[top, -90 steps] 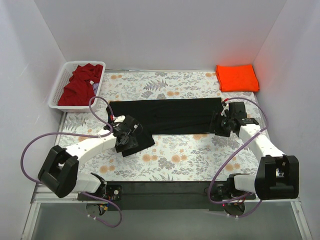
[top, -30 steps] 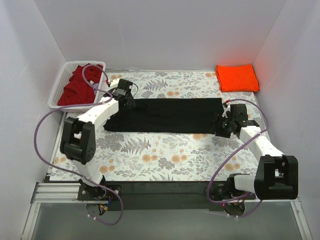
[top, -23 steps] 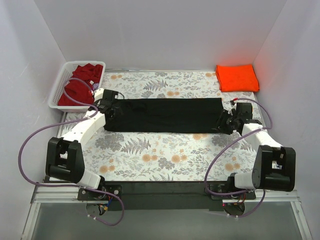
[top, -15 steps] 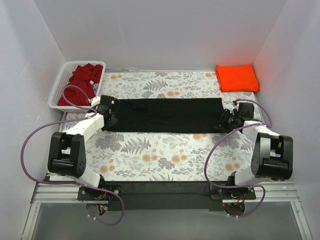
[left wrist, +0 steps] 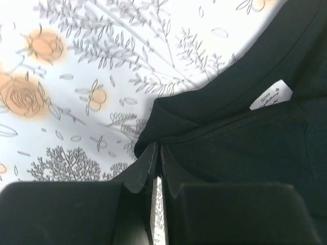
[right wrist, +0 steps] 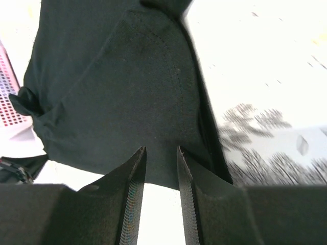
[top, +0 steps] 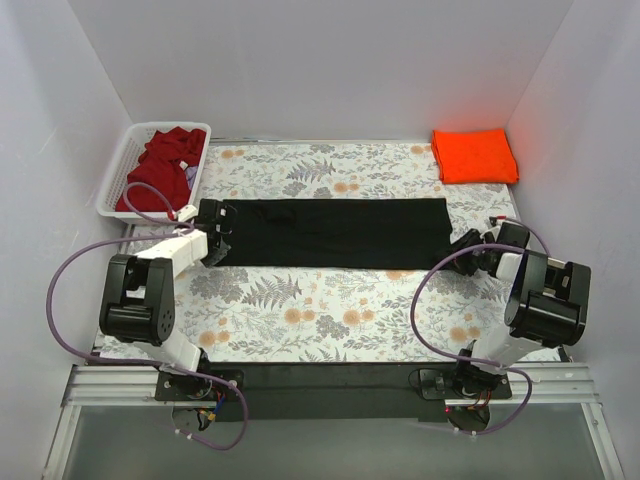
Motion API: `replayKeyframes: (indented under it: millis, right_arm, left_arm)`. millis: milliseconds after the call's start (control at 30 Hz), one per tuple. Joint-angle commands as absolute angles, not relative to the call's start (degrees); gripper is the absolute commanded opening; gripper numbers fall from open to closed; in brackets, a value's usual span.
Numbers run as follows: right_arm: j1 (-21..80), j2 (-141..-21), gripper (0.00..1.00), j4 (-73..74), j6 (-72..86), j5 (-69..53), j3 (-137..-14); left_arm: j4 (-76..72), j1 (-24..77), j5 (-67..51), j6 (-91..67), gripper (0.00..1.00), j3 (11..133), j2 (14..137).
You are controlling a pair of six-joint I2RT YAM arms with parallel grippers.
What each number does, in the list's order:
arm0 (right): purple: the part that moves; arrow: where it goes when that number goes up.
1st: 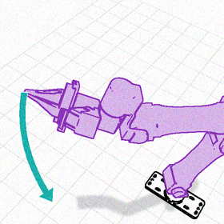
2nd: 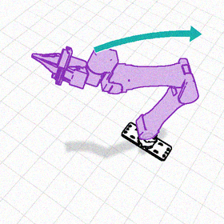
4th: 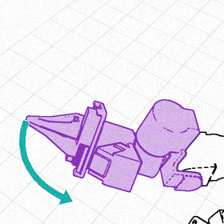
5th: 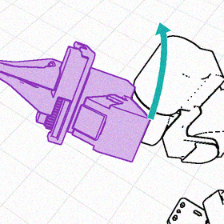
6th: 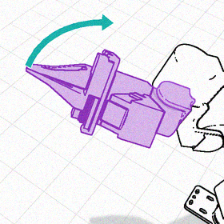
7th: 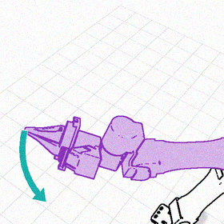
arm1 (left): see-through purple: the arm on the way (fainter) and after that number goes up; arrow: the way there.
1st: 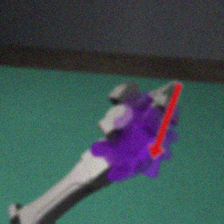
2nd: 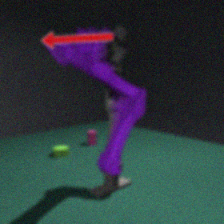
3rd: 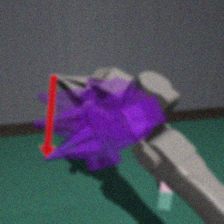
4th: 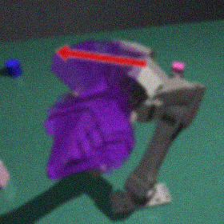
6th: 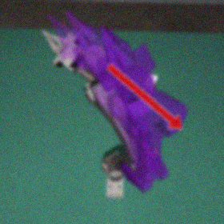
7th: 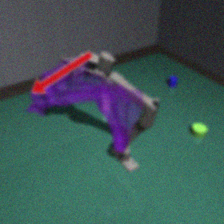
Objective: Fold and stack the t-shirts
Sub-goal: Fold the tshirt
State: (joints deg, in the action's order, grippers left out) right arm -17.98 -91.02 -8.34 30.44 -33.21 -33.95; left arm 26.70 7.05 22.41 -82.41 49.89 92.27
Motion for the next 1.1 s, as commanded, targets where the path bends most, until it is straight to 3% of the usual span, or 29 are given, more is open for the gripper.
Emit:
replayKeyframes:
  millis: [0, 233, 333, 400, 567, 800, 1067]
  right_arm:
    - [-21.43, -89.74, 0.39, -1.94, 28.04, -28.39, -30.15]
    - [-24.26, -79.64, 0.41, 5.45, 22.77, -23.12, -26.28]
    - [-24.26, -73.93, 0.5, 5.54, 22.06, -24.43, -26.02]
    - [-23.82, -69.27, 0.56, 5.36, 21.97, -24.78, -26.1]
    - [-21.63, -62.33, 0.56, 1.42, 20.21, -28.81, -26.72]
    - [-20.13, -72.23, 0.51, -9.04, 24.87, -38.31, -29.09]
    - [-19.86, -85.41, 0.47, -15.82, 28.12, -38.33, -37.6]
  left_arm:
    - [35.5, 6.24, 16.27, -86.13, 0.01, 41.94, 90.99]
    - [38.67, 6.41, 12.05, -91.4, 0.02, 32.79, 71.59]
    - [40.25, 6.33, 12.3, -91.32, 0.08, 34.45, 66.63]
    - [41.13, 6.33, 12.65, -89.49, 0.18, 35.77, 63.47]
    - [41.58, 6.42, 10.65, -86.49, 0.31, 41.65, 59.94]
    - [36.39, 6.42, 4.58, -83.41, 0.32, 45.26, 62.22]
    - [31.74, 6.42, 3.6, -80.69, 0.32, 44.56, 64.07]
